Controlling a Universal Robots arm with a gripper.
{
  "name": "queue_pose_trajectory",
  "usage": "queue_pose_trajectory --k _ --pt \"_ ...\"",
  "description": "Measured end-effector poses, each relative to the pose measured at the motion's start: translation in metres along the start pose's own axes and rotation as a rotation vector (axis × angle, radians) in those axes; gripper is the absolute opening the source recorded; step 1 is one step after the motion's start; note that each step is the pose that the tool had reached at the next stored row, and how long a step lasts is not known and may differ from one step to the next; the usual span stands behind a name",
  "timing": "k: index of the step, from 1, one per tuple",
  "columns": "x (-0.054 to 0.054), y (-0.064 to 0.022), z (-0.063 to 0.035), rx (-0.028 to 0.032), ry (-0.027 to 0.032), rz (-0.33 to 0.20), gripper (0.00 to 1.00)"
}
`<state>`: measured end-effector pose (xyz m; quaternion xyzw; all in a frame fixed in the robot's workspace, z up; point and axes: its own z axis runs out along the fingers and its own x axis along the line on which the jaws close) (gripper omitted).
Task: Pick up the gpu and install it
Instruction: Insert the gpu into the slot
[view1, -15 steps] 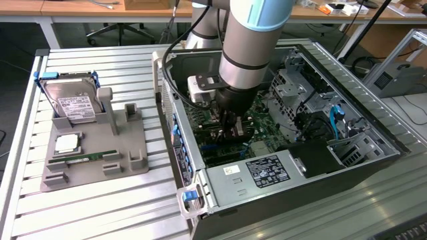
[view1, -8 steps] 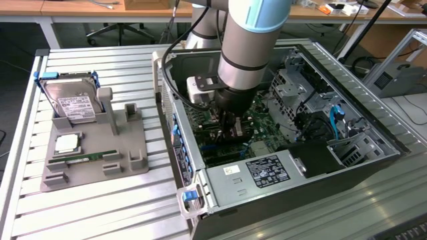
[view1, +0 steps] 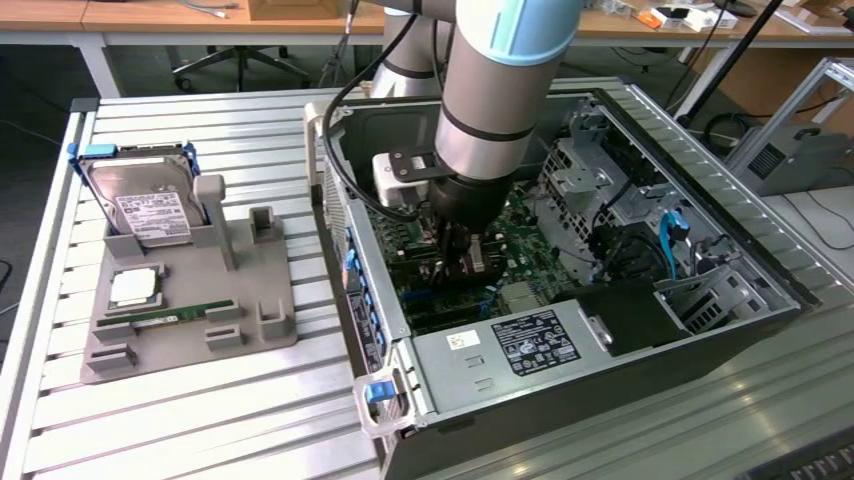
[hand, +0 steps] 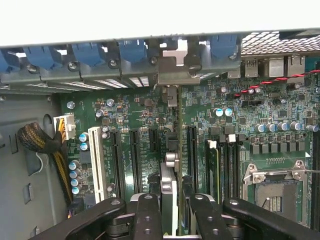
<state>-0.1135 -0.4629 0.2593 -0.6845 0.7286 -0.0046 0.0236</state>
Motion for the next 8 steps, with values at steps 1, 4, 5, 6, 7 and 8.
queue_pose_trajectory --k 1,4,5,6,7,8 --pt "0.0000 0.0000 0.0001 0.0008 -0.0002 0.000 0.27" --pt "0.0000 0.0001 0.0000 0.0117 -0.0007 0.000 0.27" --pt "0.0000 0.0002 0.0000 0.0242 -0.0014 -0.001 0.27" --pt "0.0000 0.0003 0.0001 0.0311 -0.0020 -0.001 0.27" --pt "0.0000 0.0002 0.0001 0.0321 -0.0021 -0.001 0.27" --pt "0.0000 0.0002 0.0001 0.0322 -0.0021 -0.001 0.27"
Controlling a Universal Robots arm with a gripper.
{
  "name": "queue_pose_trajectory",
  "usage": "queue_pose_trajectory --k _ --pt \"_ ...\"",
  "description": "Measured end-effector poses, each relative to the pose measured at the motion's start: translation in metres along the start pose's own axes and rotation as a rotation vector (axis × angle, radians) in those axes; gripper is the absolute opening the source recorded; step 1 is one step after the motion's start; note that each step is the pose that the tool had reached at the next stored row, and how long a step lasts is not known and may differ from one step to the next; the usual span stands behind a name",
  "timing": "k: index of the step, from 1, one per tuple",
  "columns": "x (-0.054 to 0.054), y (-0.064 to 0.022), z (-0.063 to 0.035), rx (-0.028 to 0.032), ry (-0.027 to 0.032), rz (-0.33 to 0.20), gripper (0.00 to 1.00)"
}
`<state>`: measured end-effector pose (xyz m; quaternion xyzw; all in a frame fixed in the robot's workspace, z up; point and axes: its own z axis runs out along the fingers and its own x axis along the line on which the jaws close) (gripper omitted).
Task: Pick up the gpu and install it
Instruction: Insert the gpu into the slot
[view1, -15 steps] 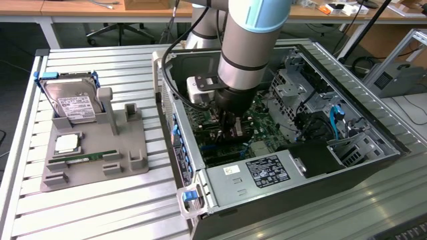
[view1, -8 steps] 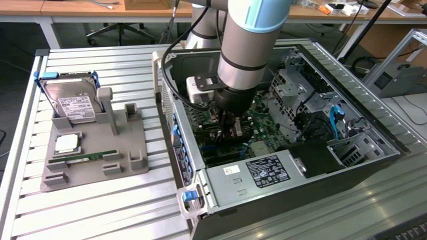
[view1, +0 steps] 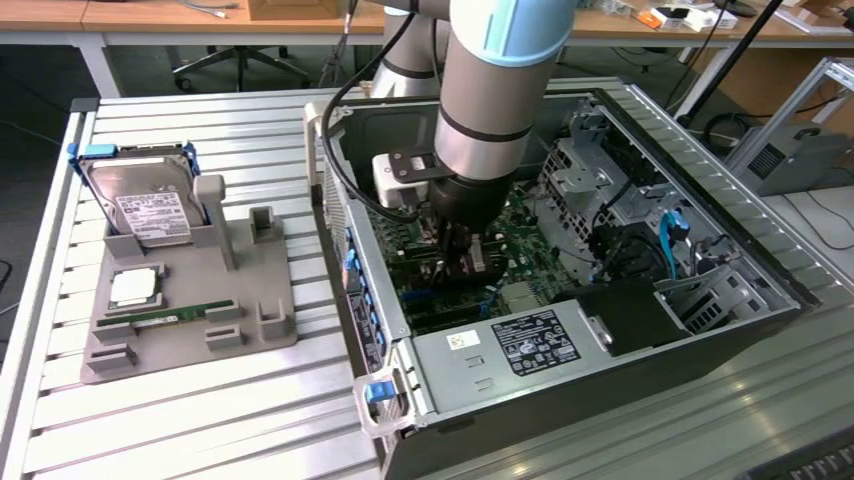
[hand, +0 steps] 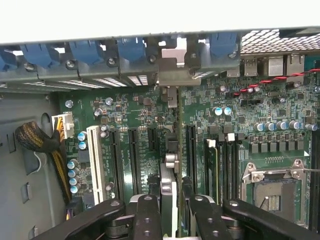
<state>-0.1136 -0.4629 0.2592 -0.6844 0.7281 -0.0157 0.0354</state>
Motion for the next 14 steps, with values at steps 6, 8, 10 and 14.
queue_pose_trajectory --k 6,8,10,14 --pt "0.0001 0.0001 0.0000 0.0000 -0.0004 0.000 0.27" --pt "0.0000 0.0002 0.0000 0.0001 -0.0005 0.000 0.27" --pt "0.0002 0.0019 -0.0001 0.0002 -0.0008 0.000 0.27" --pt "0.0002 0.0037 -0.0002 0.0002 -0.0006 0.000 0.27"
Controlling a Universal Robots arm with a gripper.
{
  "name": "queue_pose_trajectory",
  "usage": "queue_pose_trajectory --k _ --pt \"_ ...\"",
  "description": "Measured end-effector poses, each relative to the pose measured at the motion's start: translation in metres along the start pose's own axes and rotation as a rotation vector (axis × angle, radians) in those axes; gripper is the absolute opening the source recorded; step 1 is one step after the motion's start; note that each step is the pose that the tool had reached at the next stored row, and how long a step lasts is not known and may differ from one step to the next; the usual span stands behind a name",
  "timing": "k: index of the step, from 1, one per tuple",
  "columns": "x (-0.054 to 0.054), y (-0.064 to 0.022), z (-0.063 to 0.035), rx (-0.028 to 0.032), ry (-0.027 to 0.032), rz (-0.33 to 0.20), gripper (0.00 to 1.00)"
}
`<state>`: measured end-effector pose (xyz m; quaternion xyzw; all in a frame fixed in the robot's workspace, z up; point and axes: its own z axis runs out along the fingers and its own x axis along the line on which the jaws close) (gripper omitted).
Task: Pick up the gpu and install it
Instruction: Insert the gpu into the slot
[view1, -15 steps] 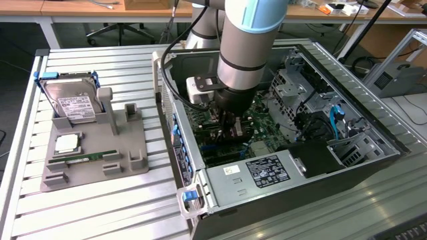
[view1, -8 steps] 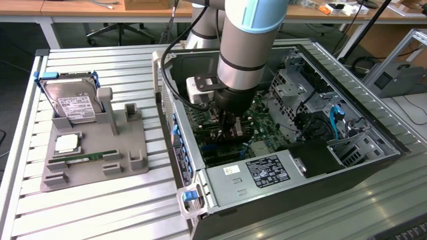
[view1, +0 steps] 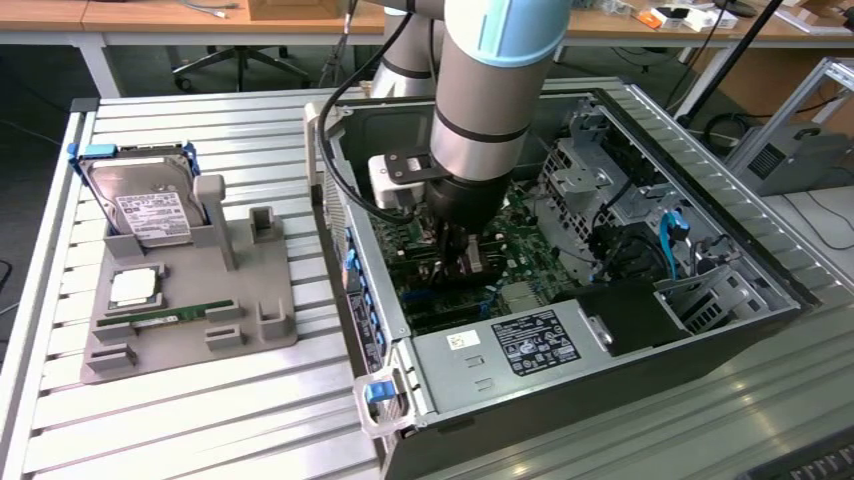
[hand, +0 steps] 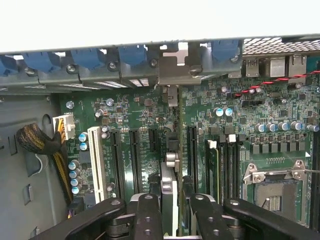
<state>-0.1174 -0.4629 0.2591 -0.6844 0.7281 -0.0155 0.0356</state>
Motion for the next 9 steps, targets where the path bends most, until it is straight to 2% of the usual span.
queue_pose_trajectory --k 4,9 --pt "0.0000 0.0001 0.0000 0.0007 -0.0001 0.000 0.27" --pt "0.0000 0.0001 0.0000 0.0118 -0.0006 0.000 0.27"
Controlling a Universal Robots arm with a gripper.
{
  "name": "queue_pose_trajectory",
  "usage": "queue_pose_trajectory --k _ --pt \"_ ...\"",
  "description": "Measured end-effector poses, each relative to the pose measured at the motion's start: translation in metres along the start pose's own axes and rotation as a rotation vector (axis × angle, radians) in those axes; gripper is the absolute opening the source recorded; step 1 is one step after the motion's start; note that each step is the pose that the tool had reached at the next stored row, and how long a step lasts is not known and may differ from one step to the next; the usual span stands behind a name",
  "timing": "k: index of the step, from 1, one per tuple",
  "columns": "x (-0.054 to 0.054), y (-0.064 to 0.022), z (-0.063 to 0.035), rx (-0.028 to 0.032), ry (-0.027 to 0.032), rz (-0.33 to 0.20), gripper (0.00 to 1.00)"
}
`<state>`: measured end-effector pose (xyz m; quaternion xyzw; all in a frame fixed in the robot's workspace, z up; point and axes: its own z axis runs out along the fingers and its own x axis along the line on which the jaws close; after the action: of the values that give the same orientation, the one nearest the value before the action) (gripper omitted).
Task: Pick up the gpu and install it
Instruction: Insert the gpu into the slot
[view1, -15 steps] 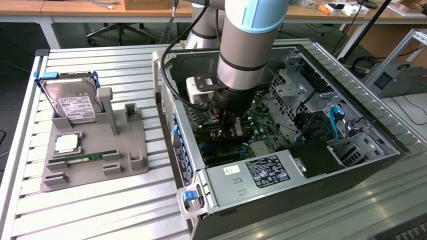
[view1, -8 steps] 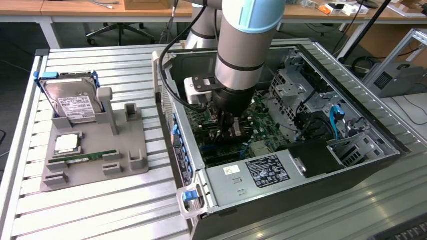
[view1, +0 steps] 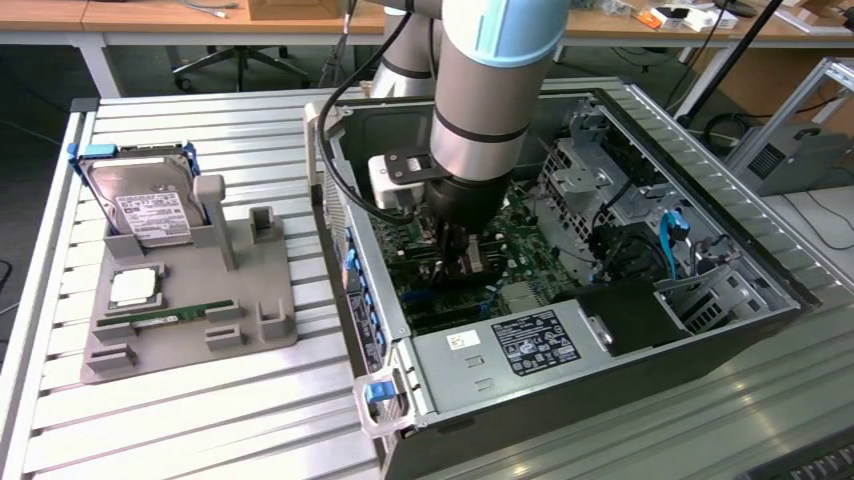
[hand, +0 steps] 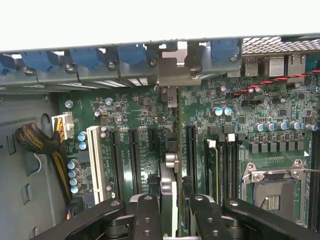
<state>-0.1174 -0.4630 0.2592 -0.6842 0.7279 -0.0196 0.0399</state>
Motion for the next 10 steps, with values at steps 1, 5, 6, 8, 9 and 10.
queue_pose_trajectory --k 1,5,6,8,9,10 --pt "0.0000 0.0000 0.0000 0.0001 0.0000 0.000 0.27" --pt "0.0000 0.0001 0.0000 0.0003 -0.0001 0.000 0.27" --pt "0.0000 0.0005 0.0000 0.0005 0.0000 0.000 0.27" --pt "0.0001 0.0013 0.0000 0.0004 -0.0002 0.000 0.27" --pt "0.0001 0.0016 -0.0001 0.0003 -0.0001 0.000 0.27" --pt "0.0001 0.0017 -0.0001 0.0003 0.0000 0.000 0.27"
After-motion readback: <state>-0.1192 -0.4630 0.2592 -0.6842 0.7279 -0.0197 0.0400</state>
